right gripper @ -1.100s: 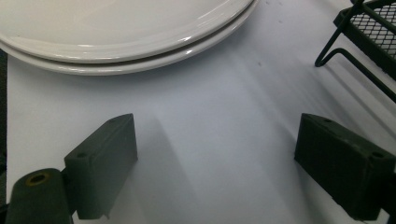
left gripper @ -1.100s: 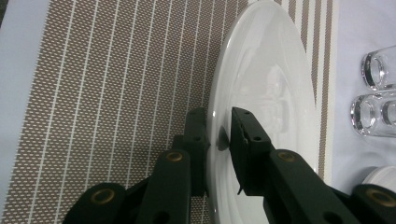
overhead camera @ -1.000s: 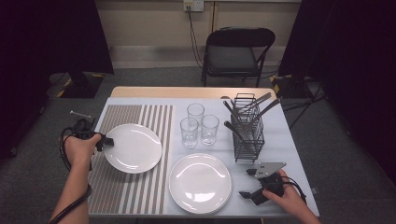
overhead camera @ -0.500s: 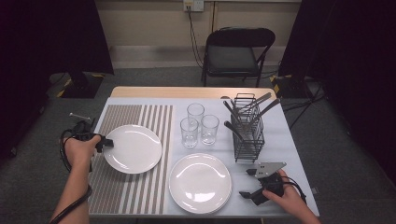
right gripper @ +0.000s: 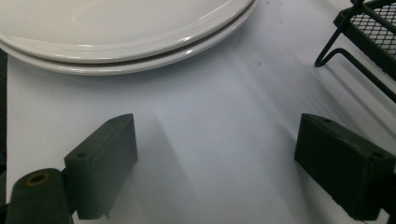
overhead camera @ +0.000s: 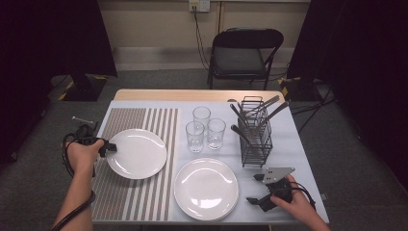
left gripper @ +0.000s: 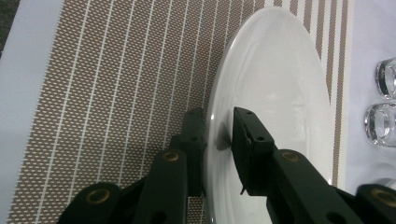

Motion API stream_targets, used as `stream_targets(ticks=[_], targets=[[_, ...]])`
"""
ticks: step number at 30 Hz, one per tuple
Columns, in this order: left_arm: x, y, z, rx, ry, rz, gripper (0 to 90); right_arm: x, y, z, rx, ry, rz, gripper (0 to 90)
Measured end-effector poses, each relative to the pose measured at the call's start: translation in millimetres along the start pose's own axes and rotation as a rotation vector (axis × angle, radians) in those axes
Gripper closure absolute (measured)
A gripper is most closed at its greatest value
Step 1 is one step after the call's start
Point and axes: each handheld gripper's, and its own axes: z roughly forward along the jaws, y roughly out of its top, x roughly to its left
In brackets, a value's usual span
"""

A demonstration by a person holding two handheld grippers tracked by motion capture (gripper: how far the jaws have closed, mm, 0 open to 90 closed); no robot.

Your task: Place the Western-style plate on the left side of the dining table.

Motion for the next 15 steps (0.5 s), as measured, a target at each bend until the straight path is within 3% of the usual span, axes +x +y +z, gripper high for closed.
stream_targets(ticks=[2, 5, 15], targets=[[0.1, -0.1, 0.6, -0.003, 0.0, -0.01, 74.9, 0.1, 0.0, 0.0, 0.0, 0.0, 0.001, 12.1], [3.0, -0.1, 1.0, 0.009, 0.005, 0.011, 74.6, 0.1, 0.0, 0.0, 0.0, 0.0, 0.001, 12.1], [3.9, -0.7, 3.9, -0.001, 0.002, -0.008, 73.8, 0.0, 0.0, 0.0, 0.0, 0.0, 0.002, 12.1]])
